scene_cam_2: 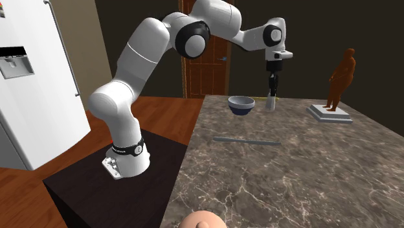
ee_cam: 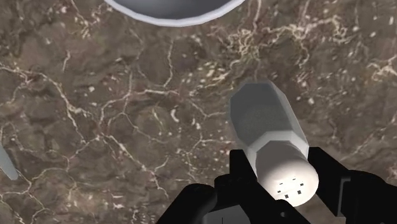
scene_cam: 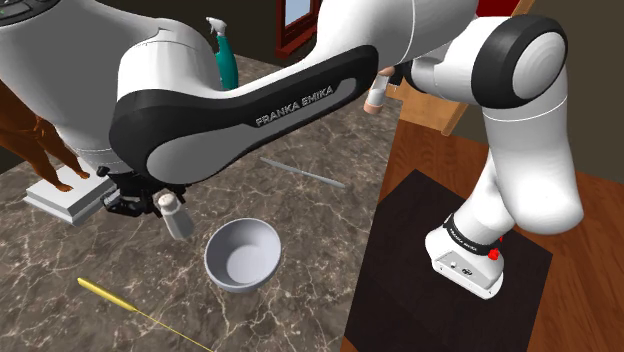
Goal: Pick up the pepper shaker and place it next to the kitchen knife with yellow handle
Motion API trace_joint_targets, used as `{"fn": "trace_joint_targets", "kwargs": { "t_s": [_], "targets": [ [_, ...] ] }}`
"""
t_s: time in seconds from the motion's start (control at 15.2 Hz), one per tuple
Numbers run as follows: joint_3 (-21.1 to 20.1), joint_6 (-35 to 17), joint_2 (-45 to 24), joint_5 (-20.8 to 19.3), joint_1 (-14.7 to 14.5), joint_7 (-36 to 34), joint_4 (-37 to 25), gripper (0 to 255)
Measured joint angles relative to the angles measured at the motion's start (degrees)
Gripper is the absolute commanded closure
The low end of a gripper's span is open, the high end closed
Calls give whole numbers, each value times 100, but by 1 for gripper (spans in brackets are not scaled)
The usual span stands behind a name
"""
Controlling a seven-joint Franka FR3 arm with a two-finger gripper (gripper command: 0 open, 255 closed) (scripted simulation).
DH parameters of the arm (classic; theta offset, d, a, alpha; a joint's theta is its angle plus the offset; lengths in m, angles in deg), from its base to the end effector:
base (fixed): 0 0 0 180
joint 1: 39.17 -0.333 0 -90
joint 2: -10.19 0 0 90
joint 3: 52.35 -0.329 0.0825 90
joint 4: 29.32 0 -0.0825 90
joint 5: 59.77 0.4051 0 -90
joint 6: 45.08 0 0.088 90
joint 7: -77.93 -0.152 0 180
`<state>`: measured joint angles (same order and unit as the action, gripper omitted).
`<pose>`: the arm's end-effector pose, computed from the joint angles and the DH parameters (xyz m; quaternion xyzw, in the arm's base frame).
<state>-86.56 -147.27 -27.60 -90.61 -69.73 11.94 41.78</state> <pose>0.4645 0.5935 0.3848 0.9963 -0.0013 0.0754 0.0424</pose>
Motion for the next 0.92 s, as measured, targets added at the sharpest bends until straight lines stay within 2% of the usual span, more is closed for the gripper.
{"fn": "trace_joint_targets", "kwargs": {
  "t_s": [0.26, 0.59, 0.66, 0.92],
  "targets": [
    [17, -259, -15, -35, 63, -69, 266, 255],
    [21, -291, -27, -43, 61, -83, 289, 255],
    [21, -292, -27, -43, 61, -83, 289, 0],
    [21, -292, -27, -43, 62, -83, 289, 0]
  ]
}}
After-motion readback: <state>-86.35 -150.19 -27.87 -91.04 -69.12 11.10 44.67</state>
